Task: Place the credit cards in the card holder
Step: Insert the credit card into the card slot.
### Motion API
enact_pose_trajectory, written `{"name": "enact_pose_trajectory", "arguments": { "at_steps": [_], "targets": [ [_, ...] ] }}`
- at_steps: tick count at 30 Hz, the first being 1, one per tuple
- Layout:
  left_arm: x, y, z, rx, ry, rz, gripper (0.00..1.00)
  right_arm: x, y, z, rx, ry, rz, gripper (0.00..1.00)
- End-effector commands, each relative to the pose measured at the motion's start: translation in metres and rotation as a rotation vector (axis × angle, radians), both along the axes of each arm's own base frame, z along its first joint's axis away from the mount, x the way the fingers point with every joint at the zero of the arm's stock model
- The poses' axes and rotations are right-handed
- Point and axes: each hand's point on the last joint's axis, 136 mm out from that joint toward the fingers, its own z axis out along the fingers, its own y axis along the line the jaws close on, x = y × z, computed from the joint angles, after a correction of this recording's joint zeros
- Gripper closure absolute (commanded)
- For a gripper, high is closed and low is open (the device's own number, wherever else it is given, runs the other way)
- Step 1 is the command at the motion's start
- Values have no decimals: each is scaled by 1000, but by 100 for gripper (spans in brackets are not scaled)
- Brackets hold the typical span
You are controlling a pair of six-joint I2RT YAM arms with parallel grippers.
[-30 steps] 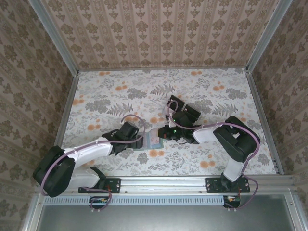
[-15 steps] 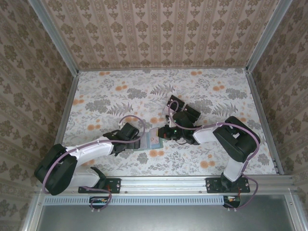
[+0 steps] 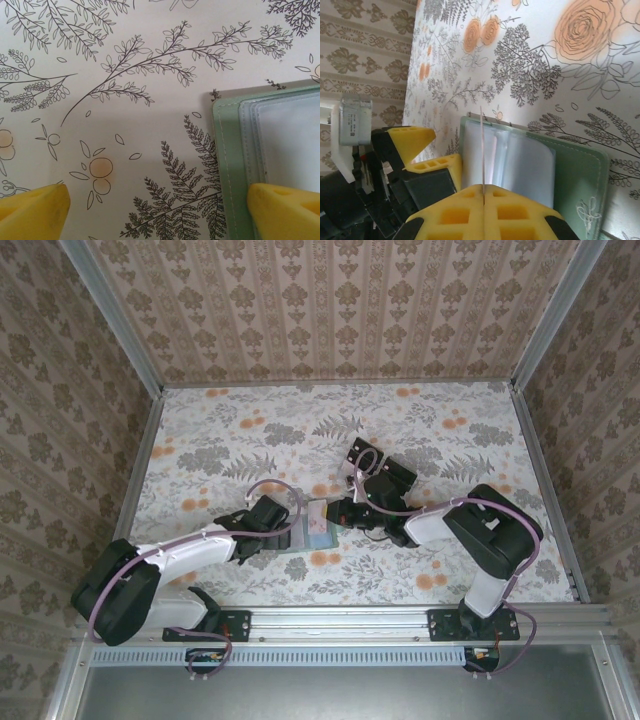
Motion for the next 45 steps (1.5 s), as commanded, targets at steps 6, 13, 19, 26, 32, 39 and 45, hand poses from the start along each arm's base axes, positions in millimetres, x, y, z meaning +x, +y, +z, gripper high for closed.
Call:
{"name": "enact_pose_trajectory", "arguments": {
  "at_steps": [6,13,19,26,32,39,45],
  "targets": [
    [-7,8,-6,32,23,18,0,9,9,7,51,-50,-38,100],
    [-7,8,-6,30,22,18,0,10,11,-5,44,-33,-41,100],
    [-7,8,-6,29,23,19,0,9,15,-12,55,-14,-37,100],
    [-7,8,-6,27,21,18,0,7,19,-17,54,0,-24,100],
    [-7,8,-6,26,23,18,0,3,23,-18,65,13,-7,100],
    [-8,8,-7,26,24,19,0,-2,28,-22,72,36,14,100],
    [-8,8,-7,26,24,19,0,-7,26,-27,77,61,14,100]
  ]
}}
